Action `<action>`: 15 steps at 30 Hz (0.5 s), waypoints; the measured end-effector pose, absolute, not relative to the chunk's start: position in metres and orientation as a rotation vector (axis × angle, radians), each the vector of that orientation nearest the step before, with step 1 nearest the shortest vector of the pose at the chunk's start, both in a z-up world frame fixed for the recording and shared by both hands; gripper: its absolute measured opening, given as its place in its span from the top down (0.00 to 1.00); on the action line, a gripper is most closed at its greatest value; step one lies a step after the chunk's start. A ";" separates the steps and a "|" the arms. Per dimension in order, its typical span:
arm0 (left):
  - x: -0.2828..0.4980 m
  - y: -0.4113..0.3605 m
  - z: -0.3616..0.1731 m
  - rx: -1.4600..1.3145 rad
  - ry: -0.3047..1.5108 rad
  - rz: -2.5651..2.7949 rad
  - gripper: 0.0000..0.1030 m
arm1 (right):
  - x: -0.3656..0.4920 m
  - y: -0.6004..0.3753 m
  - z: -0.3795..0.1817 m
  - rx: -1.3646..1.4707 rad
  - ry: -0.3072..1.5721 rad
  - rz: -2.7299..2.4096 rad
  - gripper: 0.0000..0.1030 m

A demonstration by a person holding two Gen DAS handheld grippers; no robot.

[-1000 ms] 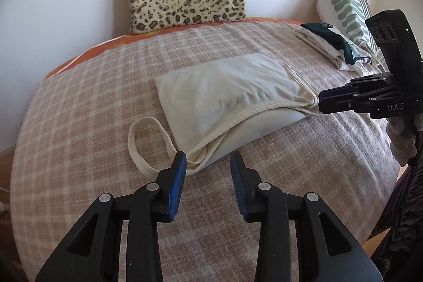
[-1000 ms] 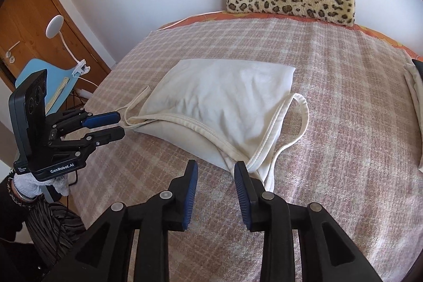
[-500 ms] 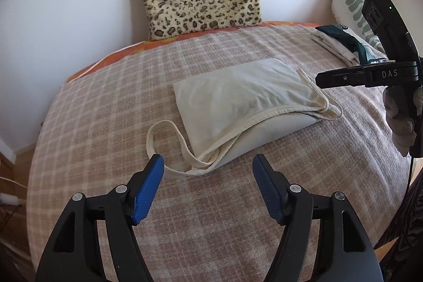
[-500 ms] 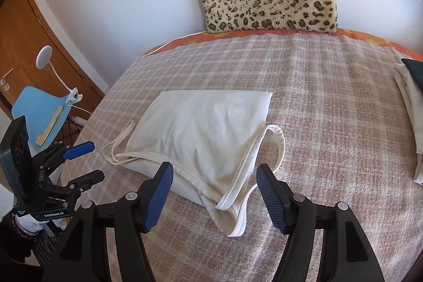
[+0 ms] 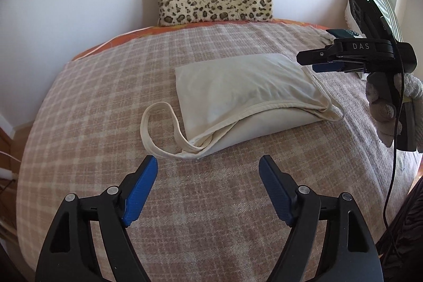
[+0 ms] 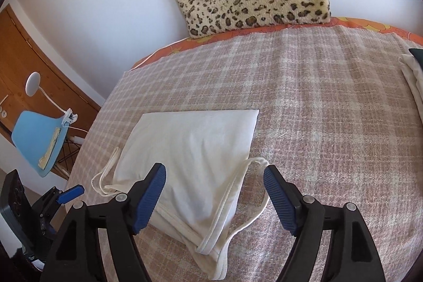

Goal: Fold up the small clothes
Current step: 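Open the left tool and release the straps onto the folded camisole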

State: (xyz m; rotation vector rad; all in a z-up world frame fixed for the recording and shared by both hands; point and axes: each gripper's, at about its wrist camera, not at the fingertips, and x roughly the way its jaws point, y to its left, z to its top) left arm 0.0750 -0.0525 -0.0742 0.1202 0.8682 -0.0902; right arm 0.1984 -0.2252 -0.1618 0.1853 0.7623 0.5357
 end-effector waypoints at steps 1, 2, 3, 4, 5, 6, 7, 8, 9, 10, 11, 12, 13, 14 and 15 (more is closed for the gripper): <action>0.075 -0.053 -0.075 0.118 0.872 -0.091 0.23 | 0.201 -0.226 -0.162 0.189 0.764 0.532 0.23; 0.076 -0.053 -0.076 0.119 0.874 -0.089 0.23 | 0.204 -0.226 -0.163 0.192 0.765 0.528 0.23; 0.076 -0.053 -0.076 0.120 0.875 -0.088 0.23 | 0.206 -0.226 -0.163 0.195 0.766 0.526 0.23; 0.077 -0.053 -0.076 0.120 0.875 -0.087 0.23 | 0.208 -0.226 -0.163 0.199 0.767 0.526 0.23; 0.077 -0.053 -0.077 0.116 0.877 -0.088 0.23 | 0.210 -0.227 -0.163 0.204 0.768 0.527 0.23; 0.078 -0.052 -0.076 0.105 0.878 -0.091 0.23 | 0.212 -0.226 -0.162 0.206 0.768 0.528 0.23; 0.078 -0.050 -0.075 0.083 0.877 -0.095 0.23 | 0.213 -0.226 -0.162 0.206 0.768 0.528 0.23; 0.078 -0.046 -0.074 0.053 0.877 -0.101 0.23 | 0.214 -0.226 -0.161 0.207 0.766 0.527 0.23; 0.078 -0.042 -0.072 0.017 0.879 -0.108 0.23 | 0.215 -0.226 -0.160 0.208 0.764 0.529 0.23; 0.078 -0.036 -0.070 -0.029 0.877 -0.116 0.23 | 0.216 -0.226 -0.160 0.211 0.763 0.528 0.23; 0.078 -0.030 -0.069 -0.076 0.881 -0.122 0.23 | 0.217 -0.226 -0.159 0.214 0.762 0.529 0.23; 0.078 -0.024 -0.068 -0.127 0.884 -0.129 0.23 | 0.218 -0.226 -0.159 0.217 0.761 0.530 0.23; 0.077 -0.018 -0.068 -0.182 0.885 -0.142 0.23 | 0.219 -0.226 -0.158 0.219 0.761 0.530 0.22; 0.076 -0.012 -0.068 -0.232 0.889 -0.148 0.23 | 0.219 -0.226 -0.158 0.221 0.760 0.532 0.22; 0.076 -0.007 -0.069 -0.272 0.890 -0.151 0.23 | 0.220 -0.226 -0.158 0.224 0.760 0.534 0.22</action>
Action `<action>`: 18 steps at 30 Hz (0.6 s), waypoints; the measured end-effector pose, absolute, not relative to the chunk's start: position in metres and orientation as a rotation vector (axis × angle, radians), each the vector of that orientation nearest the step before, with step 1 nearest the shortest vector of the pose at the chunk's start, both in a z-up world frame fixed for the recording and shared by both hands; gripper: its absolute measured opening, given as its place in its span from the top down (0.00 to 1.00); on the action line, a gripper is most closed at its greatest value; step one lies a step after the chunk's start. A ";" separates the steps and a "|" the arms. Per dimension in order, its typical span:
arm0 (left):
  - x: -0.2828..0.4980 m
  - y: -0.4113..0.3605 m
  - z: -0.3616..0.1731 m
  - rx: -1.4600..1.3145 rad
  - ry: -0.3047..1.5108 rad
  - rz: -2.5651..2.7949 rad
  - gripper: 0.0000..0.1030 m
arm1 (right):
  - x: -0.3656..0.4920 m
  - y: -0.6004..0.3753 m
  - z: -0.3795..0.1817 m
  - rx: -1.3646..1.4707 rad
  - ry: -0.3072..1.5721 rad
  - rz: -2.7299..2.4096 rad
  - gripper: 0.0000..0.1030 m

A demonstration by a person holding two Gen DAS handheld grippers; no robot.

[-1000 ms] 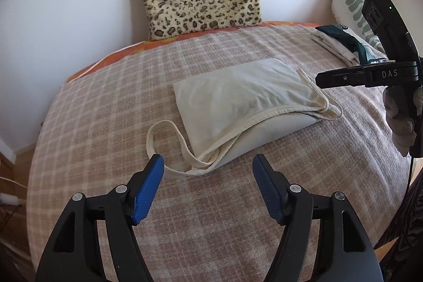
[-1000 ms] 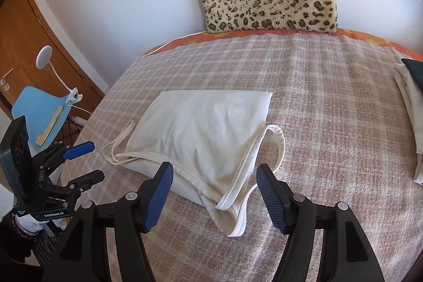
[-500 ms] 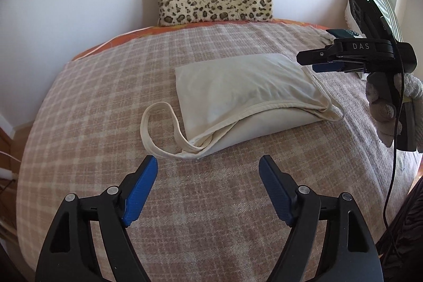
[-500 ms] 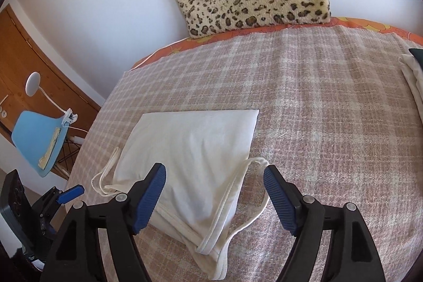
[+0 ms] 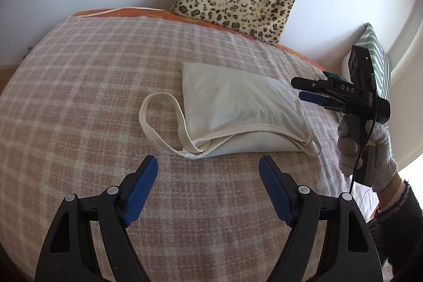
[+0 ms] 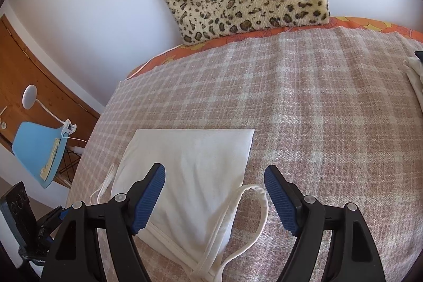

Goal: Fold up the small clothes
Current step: 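Open the left tool and release the straps onto the folded camisole, then grasp the folded camisole edge with the left tool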

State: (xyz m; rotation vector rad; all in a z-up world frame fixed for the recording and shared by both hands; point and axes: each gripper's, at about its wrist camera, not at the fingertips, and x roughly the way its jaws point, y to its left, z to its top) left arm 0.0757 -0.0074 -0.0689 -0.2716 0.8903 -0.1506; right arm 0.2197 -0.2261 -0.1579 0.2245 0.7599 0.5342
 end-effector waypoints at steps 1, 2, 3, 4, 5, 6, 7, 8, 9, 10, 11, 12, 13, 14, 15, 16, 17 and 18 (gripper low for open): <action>0.075 -0.004 -0.069 -0.307 0.889 -0.157 0.23 | 0.220 -0.226 -0.158 0.227 0.760 0.536 0.22; 0.075 -0.002 -0.070 -0.331 0.891 -0.157 0.23 | 0.221 -0.226 -0.158 0.230 0.760 0.540 0.21; 0.076 0.000 -0.071 -0.353 0.895 -0.165 0.23 | 0.222 -0.226 -0.158 0.229 0.761 0.542 0.19; 0.076 0.002 -0.072 -0.379 0.897 -0.177 0.23 | 0.223 -0.226 -0.159 0.230 0.761 0.544 0.19; 0.078 0.004 -0.073 -0.408 0.903 -0.187 0.23 | 0.225 -0.226 -0.159 0.234 0.764 0.546 0.18; 0.079 0.005 -0.074 -0.435 0.909 -0.198 0.23 | 0.227 -0.227 -0.160 0.245 0.769 0.547 0.18; 0.081 0.007 -0.076 -0.464 0.914 -0.209 0.23 | 0.229 -0.229 -0.162 0.260 0.774 0.551 0.18; 0.081 0.009 -0.078 -0.498 0.922 -0.217 0.23 | 0.231 -0.230 -0.163 0.278 0.780 0.557 0.18; 0.083 0.011 -0.081 -0.529 0.930 -0.222 0.23 | 0.234 -0.232 -0.165 0.297 0.787 0.564 0.18; 0.084 0.013 -0.083 -0.557 0.933 -0.225 0.23 | 0.237 -0.234 -0.167 0.316 0.796 0.567 0.18; 0.087 0.016 -0.085 -0.580 0.937 -0.222 0.23 | 0.240 -0.236 -0.169 0.336 0.804 0.567 0.18; 0.090 0.018 -0.086 -0.598 0.940 -0.220 0.23 | 0.244 -0.239 -0.171 0.362 0.812 0.565 0.18; 0.093 0.020 -0.088 -0.619 0.941 -0.222 0.23 | 0.247 -0.242 -0.174 0.390 0.821 0.565 0.18; 0.096 0.022 -0.091 -0.637 0.946 -0.221 0.23 | 0.250 -0.245 -0.177 0.420 0.830 0.569 0.18; 0.100 0.023 -0.093 -0.656 0.950 -0.222 0.23 | 0.252 -0.248 -0.180 0.453 0.836 0.577 0.18; 0.101 0.024 -0.096 -0.678 0.952 -0.223 0.23 | 0.254 -0.251 -0.183 0.480 0.838 0.583 0.17; 0.103 0.024 -0.099 -0.697 0.957 -0.224 0.23 | 0.255 -0.253 -0.184 0.499 0.834 0.590 0.17; 0.105 0.023 -0.102 -0.711 0.966 -0.226 0.23 | 0.255 -0.253 -0.184 0.509 0.833 0.594 0.17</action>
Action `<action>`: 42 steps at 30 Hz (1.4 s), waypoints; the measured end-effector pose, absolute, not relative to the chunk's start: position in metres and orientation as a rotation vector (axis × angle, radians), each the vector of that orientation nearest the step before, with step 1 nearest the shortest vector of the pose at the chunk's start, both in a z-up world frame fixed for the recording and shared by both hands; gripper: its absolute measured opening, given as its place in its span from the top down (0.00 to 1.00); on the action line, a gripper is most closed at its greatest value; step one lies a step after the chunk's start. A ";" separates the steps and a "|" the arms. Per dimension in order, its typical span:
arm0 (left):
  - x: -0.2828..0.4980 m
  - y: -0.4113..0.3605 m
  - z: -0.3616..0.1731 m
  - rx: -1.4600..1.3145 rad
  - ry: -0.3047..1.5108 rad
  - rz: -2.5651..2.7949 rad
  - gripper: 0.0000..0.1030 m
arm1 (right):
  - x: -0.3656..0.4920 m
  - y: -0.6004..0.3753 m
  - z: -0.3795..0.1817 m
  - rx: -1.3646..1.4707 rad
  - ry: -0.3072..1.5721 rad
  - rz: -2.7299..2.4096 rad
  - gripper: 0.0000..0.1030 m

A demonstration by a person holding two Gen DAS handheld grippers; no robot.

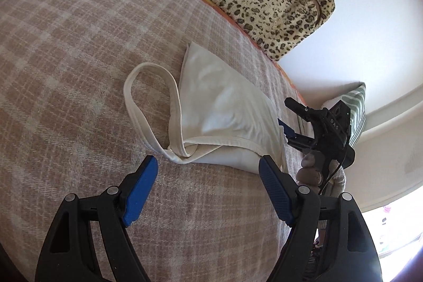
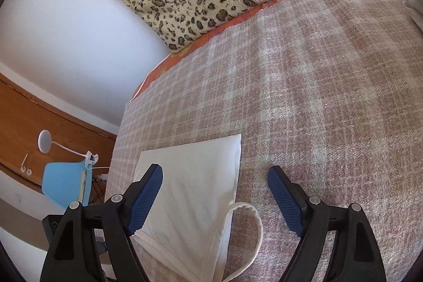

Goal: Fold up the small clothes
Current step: 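Grasp the folded camisole edge with the left tool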

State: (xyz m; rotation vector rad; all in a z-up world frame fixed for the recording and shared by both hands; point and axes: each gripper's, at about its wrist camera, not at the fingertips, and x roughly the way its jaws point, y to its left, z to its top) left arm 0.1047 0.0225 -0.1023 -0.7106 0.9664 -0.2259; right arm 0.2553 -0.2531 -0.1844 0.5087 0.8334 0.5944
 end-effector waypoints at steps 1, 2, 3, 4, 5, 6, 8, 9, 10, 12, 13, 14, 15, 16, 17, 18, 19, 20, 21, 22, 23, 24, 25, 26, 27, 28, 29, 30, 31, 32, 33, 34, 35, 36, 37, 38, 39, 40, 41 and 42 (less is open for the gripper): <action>0.107 0.021 -0.106 -0.725 0.975 -0.231 0.24 | 0.256 -0.253 -0.184 0.513 0.833 0.598 0.17; 0.108 0.019 -0.109 -0.736 0.983 -0.235 0.24 | 0.256 -0.252 -0.185 0.514 0.834 0.602 0.17; 0.110 0.018 -0.112 -0.746 0.993 -0.235 0.24 | 0.256 -0.252 -0.185 0.516 0.833 0.605 0.17; 0.110 0.017 -0.115 -0.752 0.999 -0.235 0.25 | 0.255 -0.251 -0.185 0.517 0.833 0.605 0.18; 0.111 0.016 -0.116 -0.751 0.993 -0.233 0.26 | 0.255 -0.251 -0.185 0.518 0.834 0.607 0.19; 0.110 0.016 -0.114 -0.747 0.985 -0.228 0.25 | 0.254 -0.251 -0.186 0.522 0.833 0.605 0.24; 0.111 0.018 -0.114 -0.748 0.976 -0.217 0.25 | 0.254 -0.251 -0.187 0.548 0.840 0.628 0.34; 0.112 0.020 -0.114 -0.752 0.973 -0.213 0.25 | 0.255 -0.252 -0.188 0.564 0.850 0.645 0.40; 0.112 0.021 -0.115 -0.759 0.968 -0.212 0.26 | 0.256 -0.251 -0.190 0.565 0.862 0.652 0.41; 0.114 0.020 -0.115 -0.759 0.960 -0.210 0.26 | 0.257 -0.247 -0.193 0.541 0.869 0.645 0.41; 0.115 0.019 -0.115 -0.752 0.955 -0.208 0.26 | 0.257 -0.245 -0.192 0.534 0.862 0.644 0.41; 0.116 0.018 -0.115 -0.744 0.950 -0.205 0.27 | 0.258 -0.243 -0.192 0.534 0.864 0.650 0.41; 0.117 0.016 -0.115 -0.737 0.947 -0.201 0.29 | 0.259 -0.242 -0.192 0.537 0.865 0.656 0.41; 0.117 0.015 -0.115 -0.731 0.942 -0.199 0.30 | 0.261 -0.240 -0.192 0.546 0.863 0.662 0.41; 0.119 0.013 -0.115 -0.722 0.937 -0.197 0.35 | 0.262 -0.239 -0.193 0.558 0.865 0.670 0.41; 0.121 0.012 -0.117 -0.717 0.939 -0.202 0.43 | 0.263 -0.238 -0.193 0.567 0.856 0.676 0.41; 0.123 0.011 -0.119 -0.715 0.943 -0.202 0.46 | 0.264 -0.235 -0.194 0.570 0.860 0.687 0.41; 0.124 0.011 -0.119 -0.714 0.936 -0.199 0.49 | 0.264 -0.232 -0.194 0.569 0.854 0.693 0.42; 0.125 0.011 -0.120 -0.714 0.938 -0.197 0.51 | 0.266 -0.229 -0.195 0.565 0.857 0.701 0.42; 0.126 0.010 -0.121 -0.711 0.936 -0.192 0.55 | 0.266 -0.227 -0.194 0.557 0.851 0.702 0.42; 0.127 0.010 -0.122 -0.707 0.934 -0.189 0.62 | 0.266 -0.225 -0.193 0.552 0.852 0.704 0.42; 0.128 0.010 -0.124 -0.708 0.939 -0.189 0.69 | 0.267 -0.223 -0.194 0.552 0.858 0.706 0.48; 0.129 0.011 -0.126 -0.711 0.942 -0.186 0.70 | 0.268 -0.223 -0.196 0.557 0.866 0.710 0.55; 0.129 0.010 -0.127 -0.708 0.937 -0.183 0.74 | 0.269 -0.222 -0.198 0.566 0.873 0.715 0.58; 0.130 0.009 -0.127 -0.698 0.938 -0.183 0.77 | 0.269 -0.222 -0.200 0.568 0.874 0.716 0.63; 0.130 0.007 -0.127 -0.683 0.938 -0.185 0.80 | 0.268 -0.221 -0.200 0.558 0.874 0.709 0.70; 0.129 0.006 -0.126 -0.667 0.932 -0.184 0.81 | 0.268 -0.219 -0.199 0.543 0.876 0.701 0.75; 0.128 0.004 -0.125 -0.651 0.926 -0.183 0.82 | 0.267 -0.217 -0.198 0.527 0.877 0.696 0.86; 0.127 0.002 -0.123 -0.631 0.920 -0.181 0.83 | 0.265 -0.215 -0.195 0.510 0.869 0.691 0.89; 0.126 -0.001 -0.121 -0.607 0.913 -0.178 0.84 | 0.262 -0.213 -0.192 0.488 0.858 0.682 0.89; 0.125 -0.003 -0.118 -0.584 0.903 -0.176 0.85 | 0.259 -0.210 -0.187 0.466 0.845 0.679 0.90; 0.124 -0.007 -0.116 -0.554 0.893 -0.174 0.85 | 0.256 -0.208 -0.183 0.449 0.831 0.678 0.90; 0.122 -0.011 -0.113 -0.522 0.881 -0.174 0.86 | 0.253 -0.207 -0.178 0.435 0.816 0.677 0.90; 0.121 -0.015 -0.110 -0.495 0.868 -0.177 0.87 | 0.250 -0.206 -0.173 0.428 0.804 0.677 0.91; 0.119 -0.017 -0.106 -0.477 0.857 -0.184 0.87 | 0.246 -0.205 -0.168 0.421 0.792 0.677 0.91; 0.117 -0.019 -0.103 -0.461 0.850 -0.190 0.88 | 0.243 -0.204 -0.164 0.412 0.780 0.675 0.91; 0.116 -0.022 -0.099 -0.445 0.844 -0.197 0.89 | 0.239 -0.203 -0.159 0.400 0.768 0.674 0.91; 0.114 -0.024 -0.096 -0.431 0.837 -0.203 0.89 | 0.236 -0.202 -0.154 0.387 0.757 0.672 0.91; 0.113 -0.027 -0.092 -0.412 0.827 -0.210 0.89 | 0.233 -0.202 -0.151 0.377 0.746 0.671 0.91; 0.111 -0.029 -0.089 -0.392 0.816 -0.215 0.89 | 0.229 -0.202 -0.147 0.370 0.736 0.671 0.91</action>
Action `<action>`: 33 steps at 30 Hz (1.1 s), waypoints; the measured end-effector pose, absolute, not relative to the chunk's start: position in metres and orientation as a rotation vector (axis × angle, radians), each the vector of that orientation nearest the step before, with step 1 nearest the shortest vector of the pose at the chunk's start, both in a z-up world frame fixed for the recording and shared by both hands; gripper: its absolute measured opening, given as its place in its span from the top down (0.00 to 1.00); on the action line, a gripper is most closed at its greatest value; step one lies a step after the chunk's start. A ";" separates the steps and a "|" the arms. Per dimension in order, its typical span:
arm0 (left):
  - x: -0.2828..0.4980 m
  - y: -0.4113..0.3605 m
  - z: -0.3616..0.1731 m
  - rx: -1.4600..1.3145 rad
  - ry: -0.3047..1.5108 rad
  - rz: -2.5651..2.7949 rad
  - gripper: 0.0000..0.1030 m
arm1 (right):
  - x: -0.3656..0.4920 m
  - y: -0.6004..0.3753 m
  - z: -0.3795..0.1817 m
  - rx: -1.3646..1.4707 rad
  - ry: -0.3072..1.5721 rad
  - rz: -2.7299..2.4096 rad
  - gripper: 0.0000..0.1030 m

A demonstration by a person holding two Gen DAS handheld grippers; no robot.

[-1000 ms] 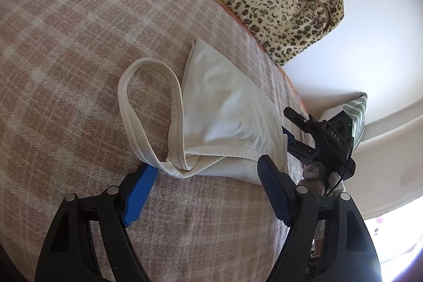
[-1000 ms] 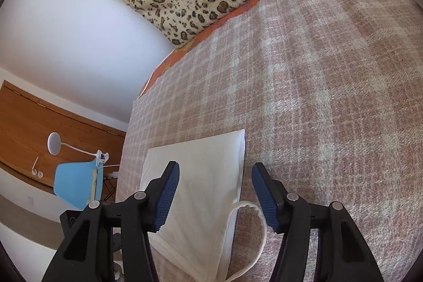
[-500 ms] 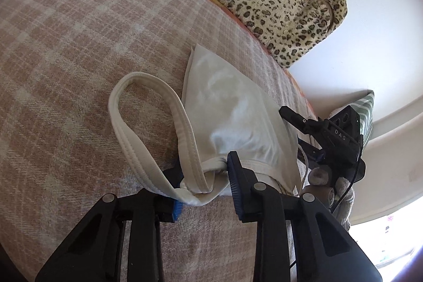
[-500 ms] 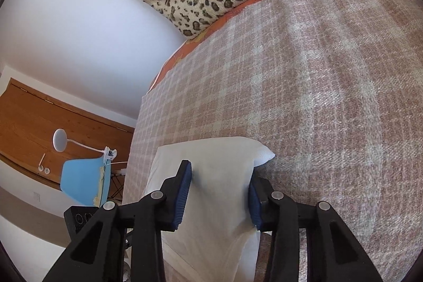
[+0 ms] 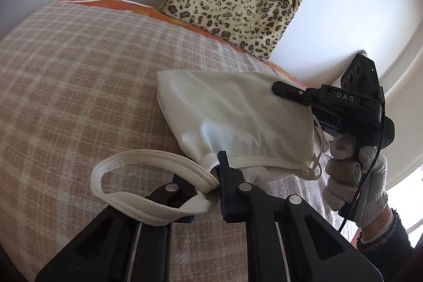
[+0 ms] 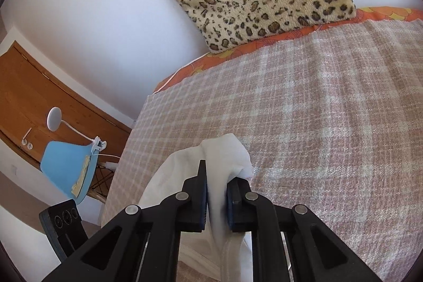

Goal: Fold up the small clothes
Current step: 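Grasp the folded camisole edge with the left tool, then carry the folded camisole with the left tool onto the clothes stack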

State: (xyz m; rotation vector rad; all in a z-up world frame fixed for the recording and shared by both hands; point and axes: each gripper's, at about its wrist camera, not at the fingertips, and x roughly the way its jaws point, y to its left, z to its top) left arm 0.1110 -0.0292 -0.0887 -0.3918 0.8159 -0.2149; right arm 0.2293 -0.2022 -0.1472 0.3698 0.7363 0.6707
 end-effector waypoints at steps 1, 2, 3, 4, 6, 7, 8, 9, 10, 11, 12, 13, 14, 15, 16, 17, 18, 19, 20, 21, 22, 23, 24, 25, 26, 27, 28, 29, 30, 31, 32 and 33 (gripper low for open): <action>0.110 -0.032 -0.085 -0.375 0.805 -0.220 0.89 | 0.226 -0.203 -0.144 0.365 0.729 0.668 0.91; 0.108 -0.035 -0.081 -0.362 0.796 -0.226 0.89 | 0.223 -0.205 -0.141 0.362 0.721 0.665 0.91; 0.107 -0.037 -0.077 -0.350 0.788 -0.232 0.89 | 0.220 -0.208 -0.138 0.362 0.713 0.663 0.91; 0.106 -0.040 -0.074 -0.341 0.780 -0.237 0.89 | 0.216 -0.211 -0.135 0.362 0.705 0.660 0.91; 0.104 -0.048 -0.068 -0.322 0.763 -0.245 0.89 | 0.209 -0.219 -0.130 0.367 0.689 0.655 0.91; 0.103 -0.052 -0.066 -0.314 0.755 -0.253 0.89 | 0.206 -0.222 -0.127 0.370 0.682 0.651 0.91; 0.102 -0.057 -0.063 -0.304 0.747 -0.260 0.89 | 0.202 -0.226 -0.124 0.371 0.674 0.647 0.91; 0.100 -0.061 -0.060 -0.295 0.738 -0.266 0.89 | 0.198 -0.230 -0.120 0.373 0.665 0.643 0.91; 0.099 -0.066 -0.058 -0.285 0.730 -0.274 0.89 | 0.194 -0.234 -0.117 0.375 0.656 0.640 0.91; 0.098 -0.071 -0.055 -0.275 0.722 -0.282 0.89 | 0.189 -0.238 -0.114 0.377 0.647 0.636 0.91; 0.096 -0.077 -0.053 -0.264 0.715 -0.290 0.89 | 0.185 -0.242 -0.112 0.379 0.639 0.631 0.91; 0.095 -0.082 -0.052 -0.255 0.710 -0.297 0.89 | 0.181 -0.246 -0.109 0.380 0.629 0.628 0.91; 0.094 -0.087 -0.050 -0.246 0.704 -0.306 0.89 | 0.176 -0.250 -0.106 0.379 0.620 0.622 0.91; 0.092 -0.093 -0.050 -0.237 0.699 -0.314 0.89 | 0.172 -0.255 -0.103 0.379 0.612 0.616 0.91; 0.092 -0.099 -0.050 -0.224 0.694 -0.322 0.89 | 0.168 -0.260 -0.101 0.382 0.604 0.611 0.91; 0.090 -0.105 -0.049 -0.206 0.685 -0.331 0.90 | 0.164 -0.265 -0.099 0.383 0.598 0.606 0.91; 0.088 -0.113 -0.048 -0.187 0.675 -0.340 0.90 | 0.160 -0.270 -0.097 0.384 0.591 0.599 0.91; 0.087 -0.119 -0.048 -0.172 0.667 -0.350 0.90 | 0.155 -0.275 -0.096 0.384 0.586 0.591 0.91; 0.085 -0.126 -0.047 -0.157 0.659 -0.361 0.90 | 0.151 -0.281 -0.095 0.387 0.580 0.584 0.91; 0.084 -0.133 -0.047 -0.144 0.651 -0.369 0.90 | 0.147 -0.286 -0.093 0.390 0.573 0.578 0.91; 0.083 -0.139 -0.046 -0.132 0.645 -0.381 0.90 | 0.143 -0.292 -0.092 0.393 0.567 0.571 0.91; 0.081 -0.145 -0.046 -0.123 0.640 -0.394 0.90 | 0.139 -0.298 -0.090 0.395 0.561 0.563 0.91; 0.080 -0.151 -0.047 -0.115 0.637 -0.405 0.90 | 0.135 -0.304 -0.089 0.396 0.555 0.554 0.91; 0.080 -0.157 -0.047 -0.110 0.634 -0.416 0.90 | 0.131 -0.311 -0.088 0.399 0.549 0.545 0.91; 0.081 -0.163 -0.048 -0.108 0.634 -0.427 0.90 | 0.128 -0.317 -0.087 0.402 0.545 0.538 0.91; 0.082 -0.169 -0.048 -0.106 0.636 -0.439 0.90 | 0.125 -0.322 -0.085 0.400 0.542 0.529 0.91; 0.083 -0.176 -0.049 -0.105 0.637 -0.450 0.90 | 0.122 -0.328 -0.084 0.395 0.538 0.517 0.91; 0.084 -0.182 -0.050 -0.103 0.638 -0.461 0.90 | 0.119 -0.333 -0.082 0.388 0.534 0.505 0.91; 0.085 -0.189 -0.051 -0.101 0.638 -0.472 0.90 | 0.116 -0.339 -0.081 0.383 0.529 0.494 0.91; 0.088 -0.195 -0.052 -0.100 0.638 -0.482 0.90 | 0.114 -0.346 -0.080 0.384 0.522 0.484 0.91; 0.090 -0.202 -0.052 -0.101 0.638 -0.493 0.90 | 0.111 -0.353 -0.079 0.387 0.518 0.476 0.91; 0.093 -0.209 -0.052 -0.102 0.637 -0.503 0.90 | 0.109 -0.361 -0.078 0.390 0.513 0.467 0.91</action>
